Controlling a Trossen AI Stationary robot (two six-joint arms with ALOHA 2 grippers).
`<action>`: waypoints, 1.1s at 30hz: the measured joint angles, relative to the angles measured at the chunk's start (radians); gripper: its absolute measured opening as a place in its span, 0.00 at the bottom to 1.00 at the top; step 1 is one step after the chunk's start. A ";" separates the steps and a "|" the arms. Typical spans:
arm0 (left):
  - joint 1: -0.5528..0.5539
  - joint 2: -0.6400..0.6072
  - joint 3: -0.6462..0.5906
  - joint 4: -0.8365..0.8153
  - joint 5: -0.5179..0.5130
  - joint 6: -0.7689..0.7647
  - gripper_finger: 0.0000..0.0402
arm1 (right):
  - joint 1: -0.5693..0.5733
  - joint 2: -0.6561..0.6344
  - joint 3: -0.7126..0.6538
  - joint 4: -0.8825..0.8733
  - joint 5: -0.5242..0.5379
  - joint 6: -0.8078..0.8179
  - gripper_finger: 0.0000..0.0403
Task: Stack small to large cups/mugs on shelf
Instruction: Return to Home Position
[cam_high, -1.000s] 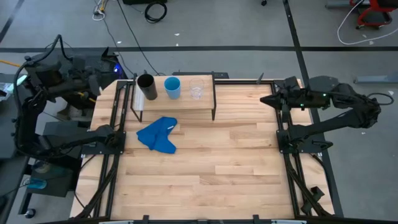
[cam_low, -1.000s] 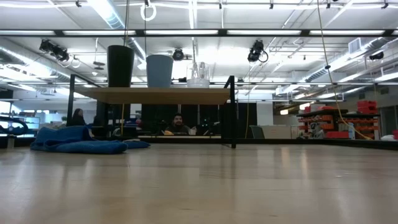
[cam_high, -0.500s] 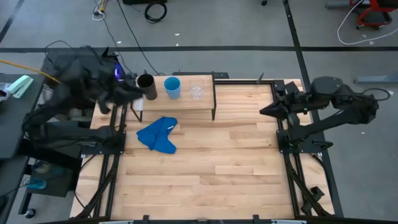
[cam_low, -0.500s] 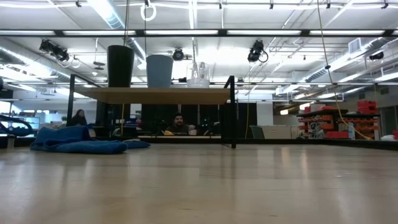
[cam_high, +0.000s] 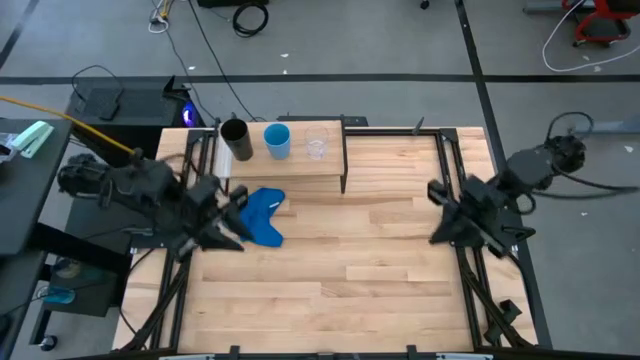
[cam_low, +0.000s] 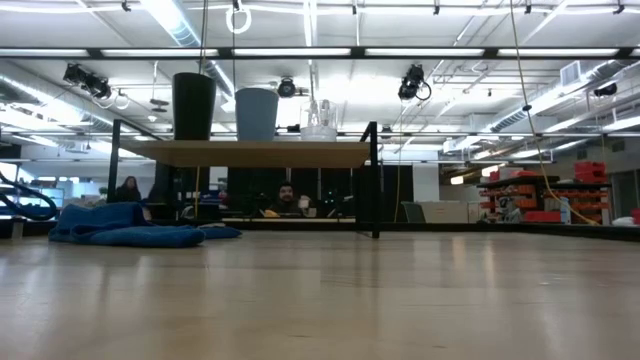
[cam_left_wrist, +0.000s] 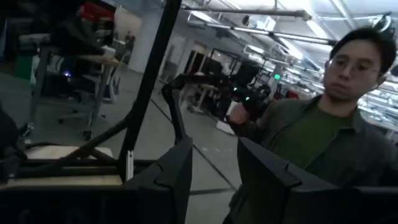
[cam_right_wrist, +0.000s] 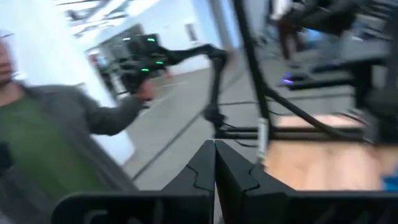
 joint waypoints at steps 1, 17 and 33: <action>-0.036 0.014 0.000 0.003 -0.043 0.014 0.33 | 0.032 0.011 -0.002 0.025 0.003 -0.016 0.03; -0.386 0.201 0.000 0.008 -0.592 0.135 0.34 | 0.192 -0.188 -0.525 0.641 0.050 0.018 0.03; -0.544 -0.004 -0.200 0.102 -0.969 0.192 0.36 | 0.191 -0.410 -0.595 0.558 0.062 0.021 0.03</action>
